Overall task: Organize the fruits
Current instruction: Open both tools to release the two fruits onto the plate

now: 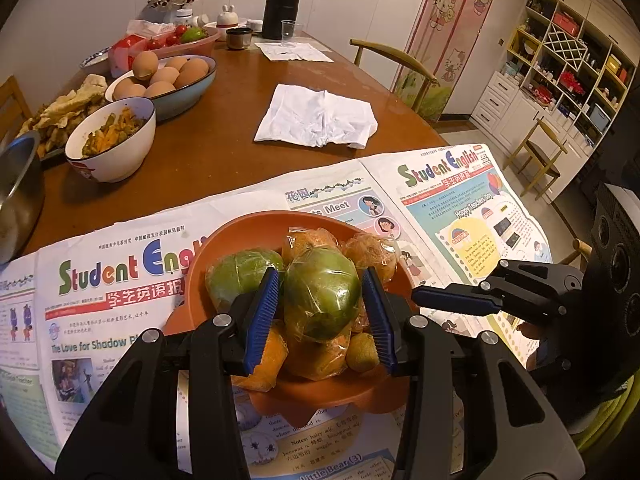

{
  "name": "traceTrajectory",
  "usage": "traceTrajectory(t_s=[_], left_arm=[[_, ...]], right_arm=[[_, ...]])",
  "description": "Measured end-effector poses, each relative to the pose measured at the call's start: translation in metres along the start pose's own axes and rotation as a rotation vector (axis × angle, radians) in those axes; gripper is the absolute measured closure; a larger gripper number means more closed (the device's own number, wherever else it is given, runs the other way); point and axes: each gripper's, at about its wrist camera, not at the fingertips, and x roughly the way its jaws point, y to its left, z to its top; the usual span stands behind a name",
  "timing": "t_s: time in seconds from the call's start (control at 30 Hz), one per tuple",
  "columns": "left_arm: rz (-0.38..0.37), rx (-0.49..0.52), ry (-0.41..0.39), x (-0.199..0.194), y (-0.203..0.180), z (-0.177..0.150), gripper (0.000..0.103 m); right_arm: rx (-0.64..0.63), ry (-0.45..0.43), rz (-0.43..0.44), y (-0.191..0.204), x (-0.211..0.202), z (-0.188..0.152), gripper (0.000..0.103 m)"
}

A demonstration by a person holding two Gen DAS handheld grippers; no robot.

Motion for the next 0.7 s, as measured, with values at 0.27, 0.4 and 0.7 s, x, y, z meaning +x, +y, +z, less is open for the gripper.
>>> traceTrajectory(t_s=[0.27, 0.4, 0.7], left_arm=[[-0.005, 0.004, -0.007, -0.002, -0.003, -0.001, 0.069], [-0.008, 0.005, -0.015, -0.006, -0.005, -0.001, 0.068], [-0.008, 0.006, -0.044, -0.019, -0.01, -0.003, 0.058]], right_arm=[[0.015, -0.012, -0.003, 0.001, -0.006, -0.001, 0.044], [0.022, -0.019, -0.009, 0.003, -0.01, -0.001, 0.036], [0.031, -0.041, -0.039, 0.01, -0.022, -0.001, 0.018]])
